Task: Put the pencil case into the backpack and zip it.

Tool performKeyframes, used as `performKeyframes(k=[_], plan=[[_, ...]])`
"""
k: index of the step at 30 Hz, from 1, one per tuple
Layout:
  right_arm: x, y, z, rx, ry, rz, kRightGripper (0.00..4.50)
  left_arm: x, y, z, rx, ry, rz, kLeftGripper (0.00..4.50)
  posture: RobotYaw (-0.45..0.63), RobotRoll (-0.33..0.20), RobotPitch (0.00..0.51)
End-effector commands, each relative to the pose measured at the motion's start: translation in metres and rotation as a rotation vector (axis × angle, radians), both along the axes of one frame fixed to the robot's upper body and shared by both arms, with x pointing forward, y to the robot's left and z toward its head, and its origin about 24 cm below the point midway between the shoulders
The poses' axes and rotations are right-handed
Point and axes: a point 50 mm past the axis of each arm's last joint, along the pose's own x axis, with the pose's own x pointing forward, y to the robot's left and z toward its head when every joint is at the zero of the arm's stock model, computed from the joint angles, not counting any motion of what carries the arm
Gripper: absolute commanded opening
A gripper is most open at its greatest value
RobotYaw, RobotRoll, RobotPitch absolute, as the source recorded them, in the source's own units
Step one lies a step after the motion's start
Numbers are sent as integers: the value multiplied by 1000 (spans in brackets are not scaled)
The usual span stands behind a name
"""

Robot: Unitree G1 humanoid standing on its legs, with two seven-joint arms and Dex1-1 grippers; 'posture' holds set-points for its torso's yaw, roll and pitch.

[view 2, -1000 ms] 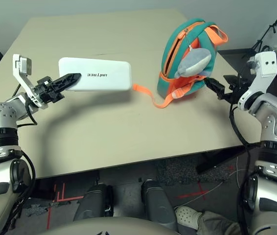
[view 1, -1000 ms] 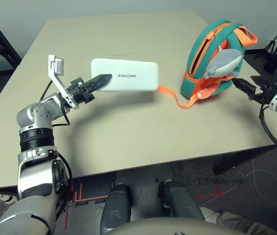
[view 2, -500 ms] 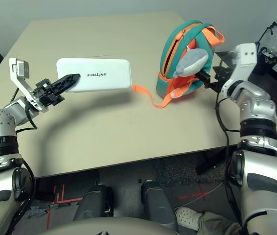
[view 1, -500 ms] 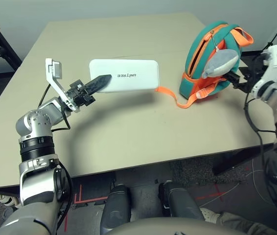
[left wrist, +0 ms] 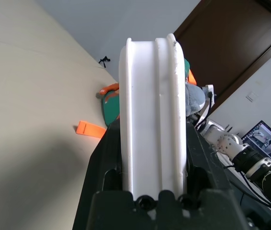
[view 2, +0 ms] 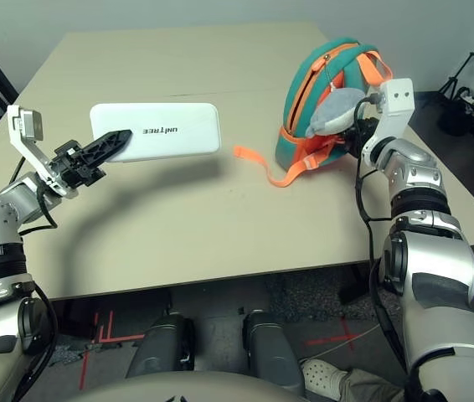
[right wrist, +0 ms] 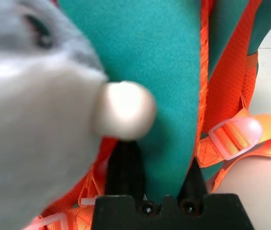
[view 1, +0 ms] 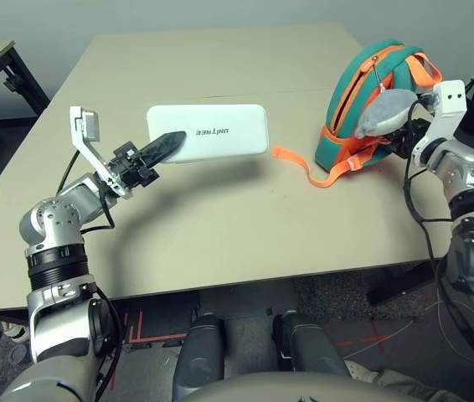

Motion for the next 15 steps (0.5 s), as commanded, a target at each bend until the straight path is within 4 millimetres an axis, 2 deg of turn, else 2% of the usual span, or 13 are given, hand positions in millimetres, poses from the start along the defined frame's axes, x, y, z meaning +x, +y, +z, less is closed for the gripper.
performKeyframes(k=[1,8,15], plan=[[0,1,4,4,-16,34,100,0,0,11,1,-50,-12,1397,84,0,40],[-3,22,25,67,-118,205,100,10,5,14,47,-93,64,1396,65,0,45],[-18,56,57,127,-222,391,100,25,26,26,70,-178,237,1396,42,0,52]])
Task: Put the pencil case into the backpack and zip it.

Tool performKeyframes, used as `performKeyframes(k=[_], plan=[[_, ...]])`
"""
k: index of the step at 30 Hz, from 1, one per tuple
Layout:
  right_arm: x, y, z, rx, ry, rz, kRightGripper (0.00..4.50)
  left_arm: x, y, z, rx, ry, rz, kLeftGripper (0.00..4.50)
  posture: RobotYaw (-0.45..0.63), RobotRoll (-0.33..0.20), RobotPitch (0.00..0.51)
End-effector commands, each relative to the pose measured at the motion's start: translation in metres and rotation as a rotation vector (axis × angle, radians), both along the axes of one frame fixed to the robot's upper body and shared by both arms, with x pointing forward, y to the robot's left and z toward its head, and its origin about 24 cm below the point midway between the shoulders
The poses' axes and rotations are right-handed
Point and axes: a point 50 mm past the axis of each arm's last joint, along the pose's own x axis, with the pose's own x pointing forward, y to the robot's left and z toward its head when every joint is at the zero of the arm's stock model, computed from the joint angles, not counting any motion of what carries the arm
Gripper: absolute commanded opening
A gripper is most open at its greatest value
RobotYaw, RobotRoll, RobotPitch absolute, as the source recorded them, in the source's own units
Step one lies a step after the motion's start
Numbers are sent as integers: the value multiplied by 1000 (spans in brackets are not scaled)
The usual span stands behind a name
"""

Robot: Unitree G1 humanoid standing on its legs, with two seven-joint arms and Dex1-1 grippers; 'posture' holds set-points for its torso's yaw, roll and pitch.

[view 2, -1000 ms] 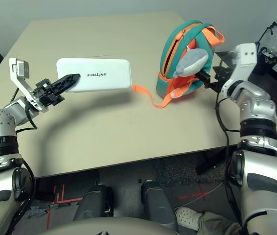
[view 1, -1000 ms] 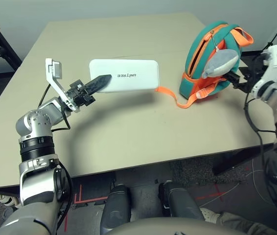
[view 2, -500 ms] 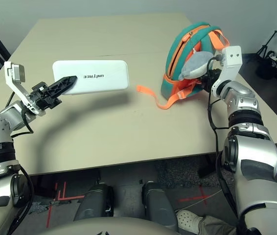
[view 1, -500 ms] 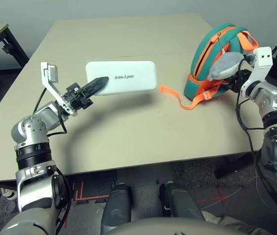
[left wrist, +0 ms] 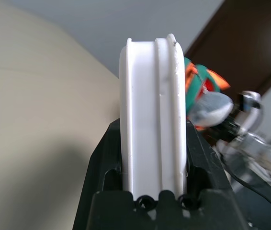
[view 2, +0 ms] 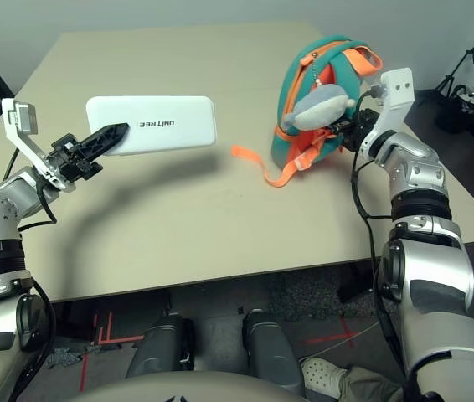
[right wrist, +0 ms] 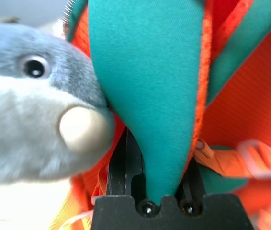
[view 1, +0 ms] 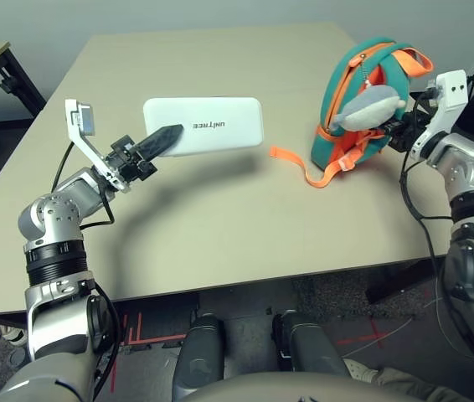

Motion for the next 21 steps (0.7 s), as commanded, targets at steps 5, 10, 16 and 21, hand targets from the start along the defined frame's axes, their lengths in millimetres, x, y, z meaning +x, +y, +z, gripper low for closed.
performKeyframes(k=[5,10,16,21], plan=[[-14,38,49,65,-154,178,100,8,12,19,14,-89,56,1396,29,0,54],[-25,57,61,84,-165,255,100,8,12,20,14,-94,45,1396,20,0,58],[-41,73,65,96,-160,315,100,7,15,21,15,-94,49,1396,14,0,61],[-55,91,59,153,-112,358,100,7,19,24,20,-103,55,1396,8,0,59]])
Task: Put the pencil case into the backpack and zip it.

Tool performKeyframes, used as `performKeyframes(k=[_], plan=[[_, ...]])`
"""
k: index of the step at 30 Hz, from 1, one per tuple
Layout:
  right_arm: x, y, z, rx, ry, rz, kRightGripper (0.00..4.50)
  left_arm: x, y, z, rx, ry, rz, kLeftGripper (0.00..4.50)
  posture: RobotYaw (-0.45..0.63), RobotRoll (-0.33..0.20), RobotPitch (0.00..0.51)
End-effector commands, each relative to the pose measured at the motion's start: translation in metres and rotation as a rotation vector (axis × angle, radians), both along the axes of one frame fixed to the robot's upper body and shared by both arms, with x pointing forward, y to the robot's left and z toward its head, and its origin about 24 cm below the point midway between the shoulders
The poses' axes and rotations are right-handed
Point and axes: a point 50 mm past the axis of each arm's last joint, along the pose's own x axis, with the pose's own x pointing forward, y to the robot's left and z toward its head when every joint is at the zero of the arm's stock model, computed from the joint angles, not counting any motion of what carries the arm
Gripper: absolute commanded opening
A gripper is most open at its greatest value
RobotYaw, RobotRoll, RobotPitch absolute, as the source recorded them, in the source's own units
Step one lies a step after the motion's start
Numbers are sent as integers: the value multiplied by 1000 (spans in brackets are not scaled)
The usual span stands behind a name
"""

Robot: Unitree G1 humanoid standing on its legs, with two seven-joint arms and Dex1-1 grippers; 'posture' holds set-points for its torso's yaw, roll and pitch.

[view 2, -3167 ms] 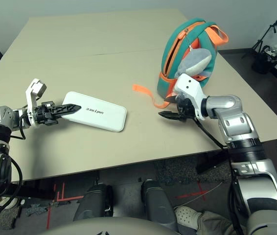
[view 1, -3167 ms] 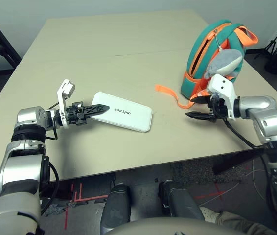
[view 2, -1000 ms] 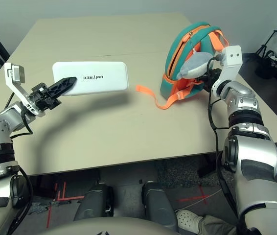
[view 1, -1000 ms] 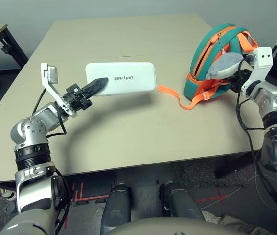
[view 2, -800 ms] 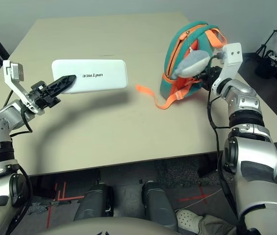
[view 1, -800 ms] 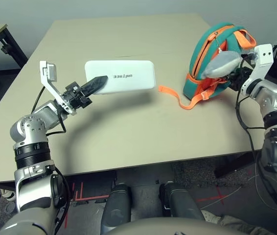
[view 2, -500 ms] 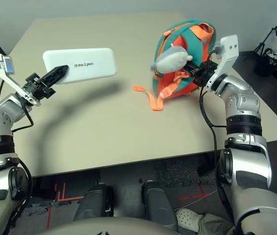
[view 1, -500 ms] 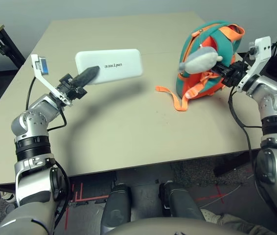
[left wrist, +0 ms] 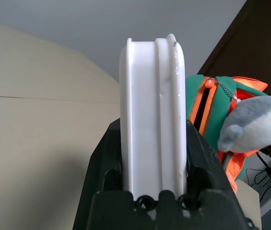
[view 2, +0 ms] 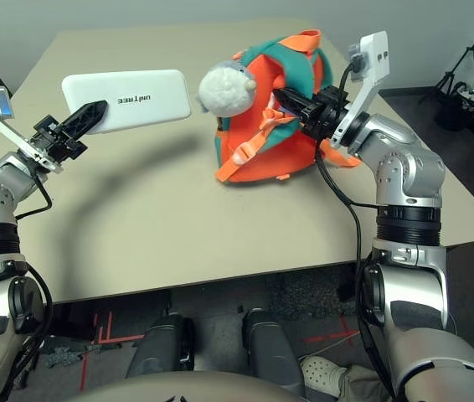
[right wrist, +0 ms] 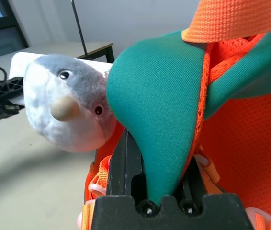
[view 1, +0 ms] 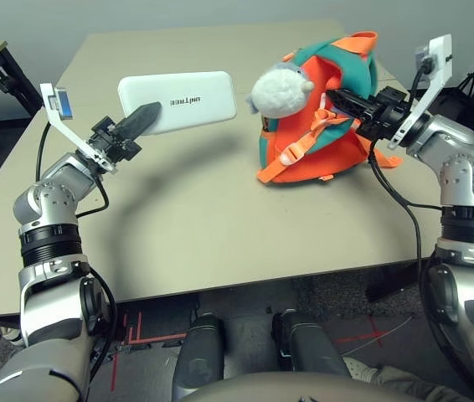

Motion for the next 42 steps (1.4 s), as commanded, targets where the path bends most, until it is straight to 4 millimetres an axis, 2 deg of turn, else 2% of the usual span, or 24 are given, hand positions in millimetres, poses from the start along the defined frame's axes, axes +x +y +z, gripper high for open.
performKeyframes(k=[1,4,9,15,18,22,26,32,42], plan=[[-18,20,10,60,-40,85,100,0,6,13,9,-55,8,1396,8,0,59],[-28,29,-6,65,22,106,100,-1,5,17,15,-69,-1,1396,1,0,57],[-36,25,-35,11,108,76,100,-11,7,30,52,-111,-41,1396,-16,0,56],[-38,15,-45,-20,141,48,100,-32,14,58,93,-143,-132,1396,-21,0,62],[-38,13,-48,-30,153,42,100,-43,12,75,134,-172,-190,1396,-15,0,64],[-37,12,-52,-36,167,41,100,-56,5,86,246,-173,-280,1392,-6,0,65],[-37,13,-53,-36,169,47,100,-57,-3,81,292,-159,-316,1392,-4,0,67],[-39,15,-53,-25,164,55,100,-50,-11,68,320,-149,-321,1391,-13,0,65],[-41,14,-51,-16,150,46,100,-34,-14,67,354,-188,-306,1391,-33,0,64]])
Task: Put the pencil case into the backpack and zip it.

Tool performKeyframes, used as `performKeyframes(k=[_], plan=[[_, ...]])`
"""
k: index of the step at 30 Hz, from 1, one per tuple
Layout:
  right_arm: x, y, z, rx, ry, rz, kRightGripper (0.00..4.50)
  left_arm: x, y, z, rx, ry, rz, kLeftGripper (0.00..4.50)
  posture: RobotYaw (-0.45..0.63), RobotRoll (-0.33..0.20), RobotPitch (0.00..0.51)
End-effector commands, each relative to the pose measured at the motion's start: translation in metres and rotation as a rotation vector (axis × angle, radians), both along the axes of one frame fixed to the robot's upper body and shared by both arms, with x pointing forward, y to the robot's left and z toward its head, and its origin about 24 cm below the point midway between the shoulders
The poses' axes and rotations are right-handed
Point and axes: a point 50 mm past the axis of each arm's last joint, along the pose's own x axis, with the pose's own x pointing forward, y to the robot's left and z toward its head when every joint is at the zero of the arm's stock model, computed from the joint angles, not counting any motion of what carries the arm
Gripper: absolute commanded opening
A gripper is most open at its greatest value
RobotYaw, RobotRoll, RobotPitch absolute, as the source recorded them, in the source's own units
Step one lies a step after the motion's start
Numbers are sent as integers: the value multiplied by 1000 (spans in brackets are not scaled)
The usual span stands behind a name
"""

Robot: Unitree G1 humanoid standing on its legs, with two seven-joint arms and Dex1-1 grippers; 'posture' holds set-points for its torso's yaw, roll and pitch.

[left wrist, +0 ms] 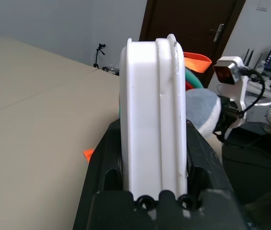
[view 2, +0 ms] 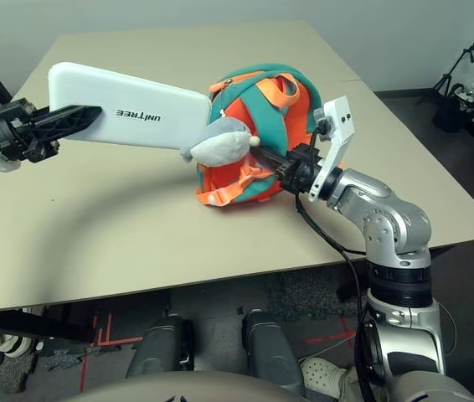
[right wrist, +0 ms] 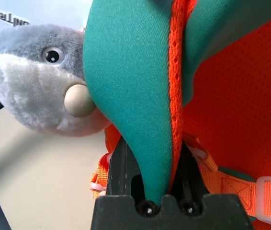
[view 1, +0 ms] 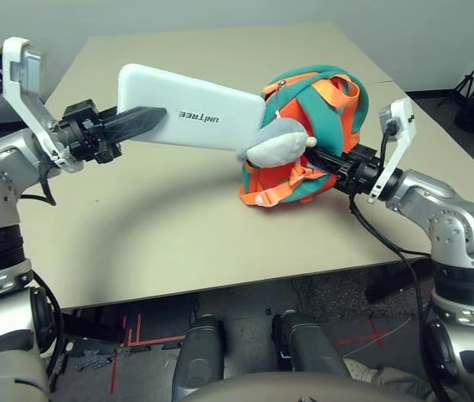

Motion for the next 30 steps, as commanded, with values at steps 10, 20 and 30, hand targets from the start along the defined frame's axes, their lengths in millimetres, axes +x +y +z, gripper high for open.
performKeyframes(k=[10,20,30], plan=[[-3,1,7,5,-36,10,100,21,-24,1,23,-41,-101,1391,-34,0,64],[-2,5,7,12,-39,18,100,44,-70,-11,52,-61,-158,1391,-42,0,62],[-2,6,7,17,-43,18,100,58,-98,-30,64,-80,-156,1391,-46,0,56]])
